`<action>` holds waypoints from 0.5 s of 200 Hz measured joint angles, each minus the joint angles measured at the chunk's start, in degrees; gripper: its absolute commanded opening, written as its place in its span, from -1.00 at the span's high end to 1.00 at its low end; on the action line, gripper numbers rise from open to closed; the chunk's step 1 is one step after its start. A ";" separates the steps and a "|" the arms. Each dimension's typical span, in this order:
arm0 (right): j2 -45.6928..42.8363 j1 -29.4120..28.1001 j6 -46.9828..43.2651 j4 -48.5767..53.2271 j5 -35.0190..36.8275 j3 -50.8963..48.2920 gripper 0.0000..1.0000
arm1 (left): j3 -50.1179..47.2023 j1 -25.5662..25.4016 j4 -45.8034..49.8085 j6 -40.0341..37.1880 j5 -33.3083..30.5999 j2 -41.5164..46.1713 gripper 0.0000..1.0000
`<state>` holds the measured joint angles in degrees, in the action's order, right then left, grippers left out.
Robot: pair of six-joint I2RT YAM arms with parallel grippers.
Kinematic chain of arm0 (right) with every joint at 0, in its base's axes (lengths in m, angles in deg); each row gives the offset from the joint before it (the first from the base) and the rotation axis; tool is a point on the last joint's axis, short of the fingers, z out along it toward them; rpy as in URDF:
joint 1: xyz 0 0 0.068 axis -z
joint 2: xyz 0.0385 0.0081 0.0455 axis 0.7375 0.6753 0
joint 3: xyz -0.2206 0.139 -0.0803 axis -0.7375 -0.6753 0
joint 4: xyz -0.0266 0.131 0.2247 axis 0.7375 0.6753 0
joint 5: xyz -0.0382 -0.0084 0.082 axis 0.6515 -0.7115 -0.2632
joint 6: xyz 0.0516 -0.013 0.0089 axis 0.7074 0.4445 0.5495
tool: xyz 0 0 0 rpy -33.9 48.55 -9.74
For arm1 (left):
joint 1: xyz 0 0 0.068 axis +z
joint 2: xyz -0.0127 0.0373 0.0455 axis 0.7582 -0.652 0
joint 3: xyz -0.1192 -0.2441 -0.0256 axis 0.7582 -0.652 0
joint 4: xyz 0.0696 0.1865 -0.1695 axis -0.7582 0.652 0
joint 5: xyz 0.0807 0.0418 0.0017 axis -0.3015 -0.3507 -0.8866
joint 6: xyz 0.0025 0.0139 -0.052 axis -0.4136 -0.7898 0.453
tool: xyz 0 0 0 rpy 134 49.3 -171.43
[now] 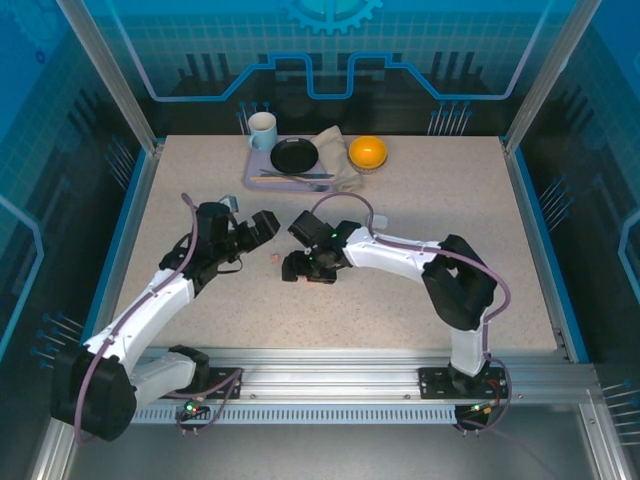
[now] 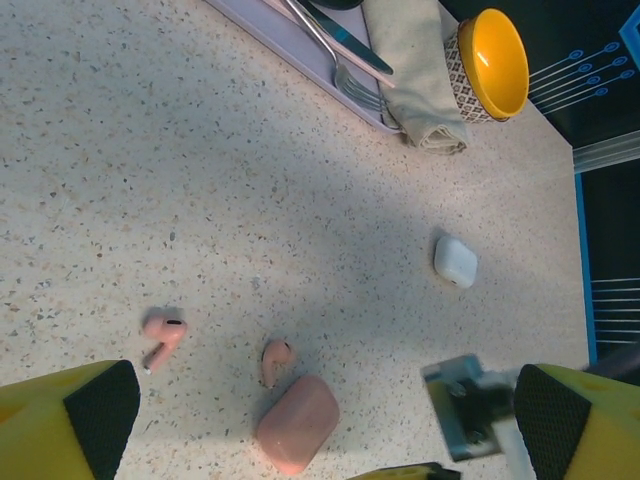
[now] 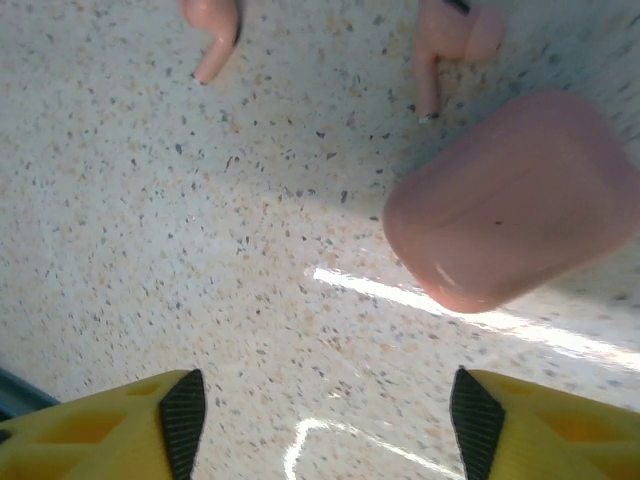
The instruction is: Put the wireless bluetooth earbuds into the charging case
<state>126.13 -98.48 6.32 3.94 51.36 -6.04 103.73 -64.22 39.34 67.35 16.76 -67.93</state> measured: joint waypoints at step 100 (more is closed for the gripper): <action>13.44 5.84 -37.22 15.80 3.52 19.54 -0.67 | 6.08 3.74 2.99 -1.53 4.66 -1.95 -0.98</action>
<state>139.57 -92.64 -30.91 19.74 54.88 13.50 109.80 -60.49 42.34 65.82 21.42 -69.87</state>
